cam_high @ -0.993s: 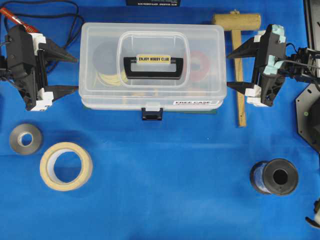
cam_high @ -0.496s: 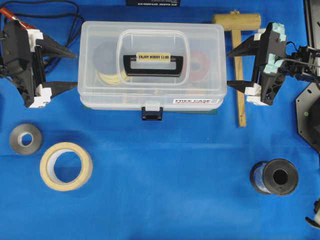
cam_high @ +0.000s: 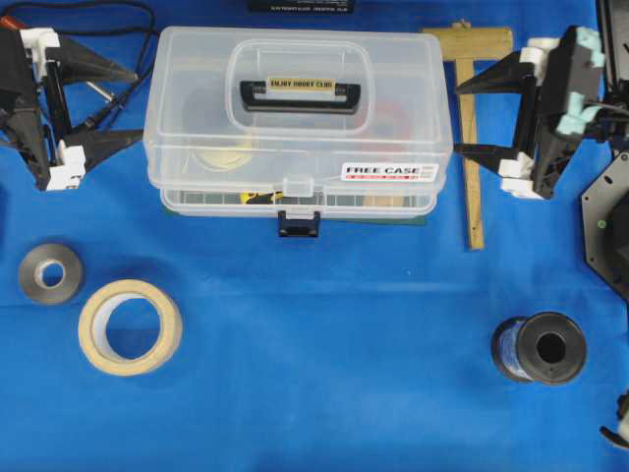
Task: Open the tool box with both arms.
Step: 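Grip the lid edges with both grippers and lift the lid upward, then swing the lid back away from the front with both grippers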
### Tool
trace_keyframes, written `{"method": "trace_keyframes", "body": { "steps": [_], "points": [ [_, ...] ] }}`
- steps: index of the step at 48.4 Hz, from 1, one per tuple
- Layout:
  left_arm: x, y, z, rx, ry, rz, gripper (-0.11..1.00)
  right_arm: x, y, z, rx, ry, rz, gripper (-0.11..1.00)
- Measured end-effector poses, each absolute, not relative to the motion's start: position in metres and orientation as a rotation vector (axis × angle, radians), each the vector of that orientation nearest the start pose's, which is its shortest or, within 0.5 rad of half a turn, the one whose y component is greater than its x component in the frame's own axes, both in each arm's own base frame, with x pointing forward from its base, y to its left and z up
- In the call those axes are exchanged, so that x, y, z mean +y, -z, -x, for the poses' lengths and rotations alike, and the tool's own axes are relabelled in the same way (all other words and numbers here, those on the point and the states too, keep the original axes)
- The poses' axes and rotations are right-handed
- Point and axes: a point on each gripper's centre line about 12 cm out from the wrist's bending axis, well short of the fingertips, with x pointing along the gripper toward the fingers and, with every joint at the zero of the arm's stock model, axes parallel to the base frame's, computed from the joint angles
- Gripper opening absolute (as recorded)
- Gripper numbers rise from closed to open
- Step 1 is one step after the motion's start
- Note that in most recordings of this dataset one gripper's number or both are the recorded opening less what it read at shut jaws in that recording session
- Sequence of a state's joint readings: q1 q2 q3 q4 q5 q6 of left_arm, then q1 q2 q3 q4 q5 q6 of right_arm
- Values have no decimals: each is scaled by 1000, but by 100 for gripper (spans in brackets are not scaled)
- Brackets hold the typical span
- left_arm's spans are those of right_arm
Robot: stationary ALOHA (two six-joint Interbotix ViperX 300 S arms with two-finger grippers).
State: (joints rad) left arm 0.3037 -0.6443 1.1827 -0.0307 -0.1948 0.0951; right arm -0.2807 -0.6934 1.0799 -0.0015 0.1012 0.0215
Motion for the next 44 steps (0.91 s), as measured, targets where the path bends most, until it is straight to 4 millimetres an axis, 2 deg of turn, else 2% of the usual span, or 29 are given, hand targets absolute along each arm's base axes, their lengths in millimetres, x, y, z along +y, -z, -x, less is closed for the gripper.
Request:
{"method": "trace_keyframes", "body": {
  "steps": [26,44],
  "points": [
    [77,-218,-223,319,-322,-18,91,-65,-237,-227,451,280,-79,84],
    [93,-229,-220,257,-392,-24,91,-78,-247,-225,417,333,-86,84]
  ]
}}
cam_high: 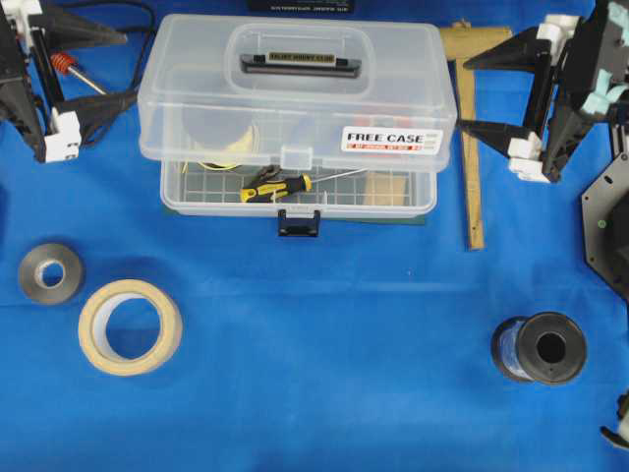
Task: Open the tool box with both arms.
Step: 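Swing the lid back away from the front with both grippers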
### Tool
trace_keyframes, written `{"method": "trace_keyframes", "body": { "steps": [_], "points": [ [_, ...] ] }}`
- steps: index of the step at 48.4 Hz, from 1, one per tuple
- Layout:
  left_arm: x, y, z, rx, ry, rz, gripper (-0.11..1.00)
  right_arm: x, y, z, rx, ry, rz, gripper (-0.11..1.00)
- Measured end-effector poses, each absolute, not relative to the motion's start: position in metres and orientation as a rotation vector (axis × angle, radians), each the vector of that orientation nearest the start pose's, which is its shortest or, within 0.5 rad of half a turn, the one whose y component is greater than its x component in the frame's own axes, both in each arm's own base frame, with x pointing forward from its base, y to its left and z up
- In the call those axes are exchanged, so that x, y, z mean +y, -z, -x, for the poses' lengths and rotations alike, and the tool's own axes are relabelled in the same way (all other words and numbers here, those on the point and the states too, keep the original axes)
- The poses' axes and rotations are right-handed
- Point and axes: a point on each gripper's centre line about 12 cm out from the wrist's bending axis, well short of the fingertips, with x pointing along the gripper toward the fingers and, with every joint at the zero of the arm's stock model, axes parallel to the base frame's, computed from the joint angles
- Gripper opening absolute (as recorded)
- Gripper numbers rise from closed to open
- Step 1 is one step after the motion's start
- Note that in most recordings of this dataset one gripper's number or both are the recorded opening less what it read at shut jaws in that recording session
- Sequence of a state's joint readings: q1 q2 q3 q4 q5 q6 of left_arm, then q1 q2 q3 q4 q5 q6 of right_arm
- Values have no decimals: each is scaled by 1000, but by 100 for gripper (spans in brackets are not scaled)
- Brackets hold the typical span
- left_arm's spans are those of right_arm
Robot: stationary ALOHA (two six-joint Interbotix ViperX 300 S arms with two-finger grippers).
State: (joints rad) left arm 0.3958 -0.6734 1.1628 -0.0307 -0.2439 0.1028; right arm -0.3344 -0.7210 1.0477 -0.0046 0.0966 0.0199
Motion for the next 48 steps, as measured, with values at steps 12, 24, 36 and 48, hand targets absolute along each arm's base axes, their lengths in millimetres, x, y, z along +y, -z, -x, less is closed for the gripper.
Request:
{"method": "trace_keyframes", "body": {
  "steps": [12,24,36,48],
  "points": [
    [103,-234,-219,232,-433,-24,91,-90,-254,-224,395,382,-94,84],
    [112,-238,-219,203,-471,-23,91,-106,-261,-220,359,446,-96,84],
    [121,-241,-220,187,-500,-24,91,-120,-266,-216,320,507,-101,84],
    [130,-241,-225,182,-526,-22,91,-134,-268,-213,300,559,-104,84]
  ]
}}
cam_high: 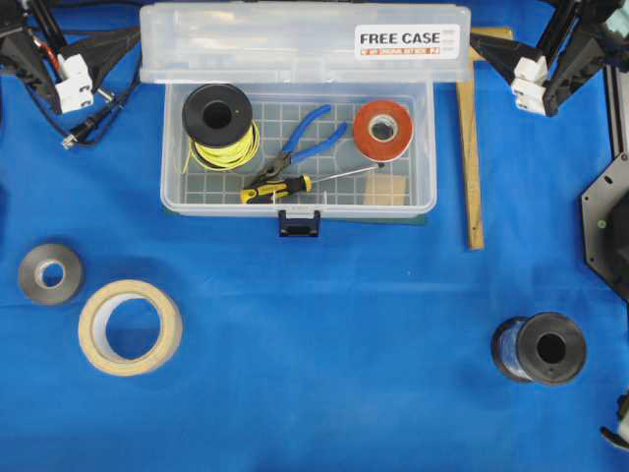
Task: Open the tool box with both arms.
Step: 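Swing the lid back away from the front with both grippers, then release the opened lid and pull both grippers back outward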
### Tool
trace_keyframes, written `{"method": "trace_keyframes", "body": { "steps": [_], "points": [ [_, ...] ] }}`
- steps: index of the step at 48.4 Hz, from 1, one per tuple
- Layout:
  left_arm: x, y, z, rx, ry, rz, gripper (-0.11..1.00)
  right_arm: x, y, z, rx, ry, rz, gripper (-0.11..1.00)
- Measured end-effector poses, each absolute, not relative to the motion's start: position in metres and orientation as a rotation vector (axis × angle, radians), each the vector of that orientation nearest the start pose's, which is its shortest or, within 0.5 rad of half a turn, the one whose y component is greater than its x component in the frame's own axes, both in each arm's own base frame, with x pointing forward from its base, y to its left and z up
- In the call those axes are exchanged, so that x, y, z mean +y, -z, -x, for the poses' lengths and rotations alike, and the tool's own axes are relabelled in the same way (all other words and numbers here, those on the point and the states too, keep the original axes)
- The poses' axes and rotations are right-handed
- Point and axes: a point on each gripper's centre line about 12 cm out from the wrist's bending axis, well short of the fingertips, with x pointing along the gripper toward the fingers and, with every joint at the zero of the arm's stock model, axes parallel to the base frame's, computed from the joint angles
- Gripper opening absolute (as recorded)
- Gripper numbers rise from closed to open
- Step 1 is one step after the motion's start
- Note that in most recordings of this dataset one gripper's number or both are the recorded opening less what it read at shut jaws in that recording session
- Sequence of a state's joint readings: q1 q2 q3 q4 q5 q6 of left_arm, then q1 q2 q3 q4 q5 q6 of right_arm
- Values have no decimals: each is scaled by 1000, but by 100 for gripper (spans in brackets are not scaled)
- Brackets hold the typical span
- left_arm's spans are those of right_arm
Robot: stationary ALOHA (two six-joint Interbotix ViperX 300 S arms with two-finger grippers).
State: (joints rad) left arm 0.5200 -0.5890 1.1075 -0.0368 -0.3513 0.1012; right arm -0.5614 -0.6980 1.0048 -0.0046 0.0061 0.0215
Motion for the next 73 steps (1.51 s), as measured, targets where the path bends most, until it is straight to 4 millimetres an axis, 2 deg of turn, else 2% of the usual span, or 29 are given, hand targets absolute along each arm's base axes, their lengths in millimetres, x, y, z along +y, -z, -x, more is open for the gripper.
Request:
{"method": "trace_keyframes", "body": {
  "steps": [14,33,52,66,73],
  "points": [
    [150,-241,-224,194,-589,-15,91,-151,-267,-217,288,605,-108,84],
    [181,-239,-222,216,-684,2,91,-185,-260,-223,312,688,-132,84],
    [216,-229,-227,268,-757,29,91,-213,-252,-228,352,744,-149,84],
    [220,-225,-226,288,-766,40,91,-219,-250,-230,360,753,-153,84],
    [217,-222,-217,307,-775,48,91,-215,-251,-220,372,766,-163,84]
  ]
}}
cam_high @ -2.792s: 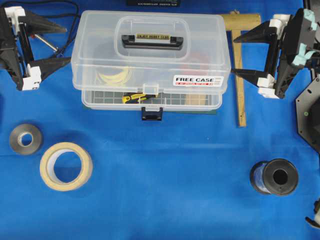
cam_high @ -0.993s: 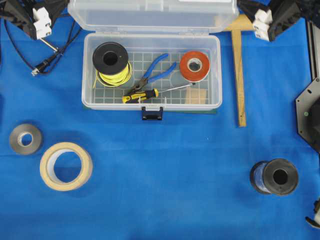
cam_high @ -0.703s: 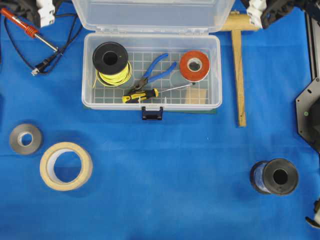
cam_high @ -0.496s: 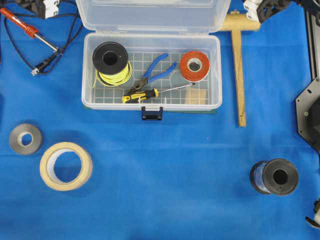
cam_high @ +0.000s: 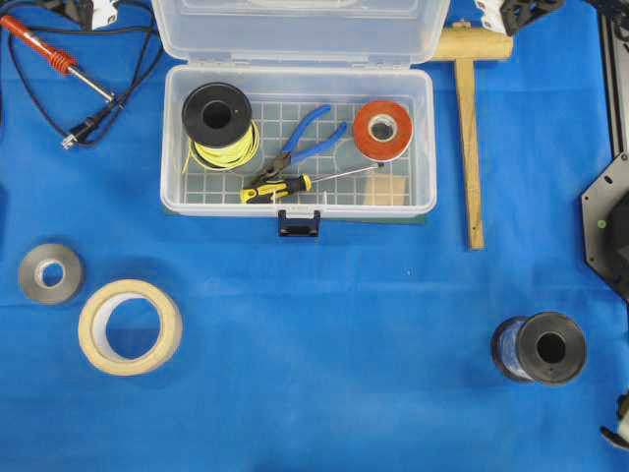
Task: Open the tool box with both arms.
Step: 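Release the opened lid and pull both grippers back outward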
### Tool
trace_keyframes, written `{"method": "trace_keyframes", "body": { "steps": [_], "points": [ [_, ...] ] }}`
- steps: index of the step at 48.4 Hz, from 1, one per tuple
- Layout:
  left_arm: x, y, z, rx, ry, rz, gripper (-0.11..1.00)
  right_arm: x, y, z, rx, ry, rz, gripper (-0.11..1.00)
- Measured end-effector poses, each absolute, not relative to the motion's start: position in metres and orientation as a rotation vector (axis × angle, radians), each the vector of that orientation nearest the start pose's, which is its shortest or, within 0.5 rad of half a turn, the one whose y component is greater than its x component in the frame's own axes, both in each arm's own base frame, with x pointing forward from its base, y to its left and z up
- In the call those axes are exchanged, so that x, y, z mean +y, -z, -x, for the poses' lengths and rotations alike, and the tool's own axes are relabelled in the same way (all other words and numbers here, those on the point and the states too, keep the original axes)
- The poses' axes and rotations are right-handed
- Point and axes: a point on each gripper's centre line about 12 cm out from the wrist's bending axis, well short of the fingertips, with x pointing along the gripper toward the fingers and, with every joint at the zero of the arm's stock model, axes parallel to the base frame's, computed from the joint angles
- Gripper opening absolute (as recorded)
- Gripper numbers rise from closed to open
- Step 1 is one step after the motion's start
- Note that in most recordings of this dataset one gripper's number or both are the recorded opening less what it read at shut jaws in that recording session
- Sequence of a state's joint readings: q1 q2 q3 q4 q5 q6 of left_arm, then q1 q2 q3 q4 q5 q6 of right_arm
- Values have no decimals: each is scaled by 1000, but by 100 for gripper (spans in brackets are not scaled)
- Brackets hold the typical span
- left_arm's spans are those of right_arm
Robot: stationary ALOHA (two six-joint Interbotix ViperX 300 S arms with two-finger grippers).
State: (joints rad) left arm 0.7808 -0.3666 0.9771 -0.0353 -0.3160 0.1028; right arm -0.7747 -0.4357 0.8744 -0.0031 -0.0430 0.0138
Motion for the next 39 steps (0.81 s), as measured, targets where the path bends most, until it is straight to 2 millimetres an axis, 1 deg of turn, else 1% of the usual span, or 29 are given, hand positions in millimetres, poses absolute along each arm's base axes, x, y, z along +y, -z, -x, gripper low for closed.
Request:
{"method": "trace_keyframes", "body": {
  "steps": [6,11,21,25,33,37,39],
  "points": [
    [212,-219,-204,321,-795,58,91,-209,-251,-202,385,791,-170,84],
    [205,-219,-191,321,-808,61,91,-201,-254,-189,385,806,-175,84],
    [187,-224,-172,288,-817,46,91,-185,-259,-171,376,814,-173,84],
    [182,-228,-167,268,-821,41,91,-182,-259,-168,374,815,-177,84],
    [177,-232,-162,251,-822,41,91,-183,-255,-169,389,817,-190,84],
    [174,-232,-162,257,-811,49,91,-182,-253,-172,391,807,-196,84],
    [170,-231,-164,264,-795,52,91,-179,-253,-176,390,787,-197,84]
  ]
}}
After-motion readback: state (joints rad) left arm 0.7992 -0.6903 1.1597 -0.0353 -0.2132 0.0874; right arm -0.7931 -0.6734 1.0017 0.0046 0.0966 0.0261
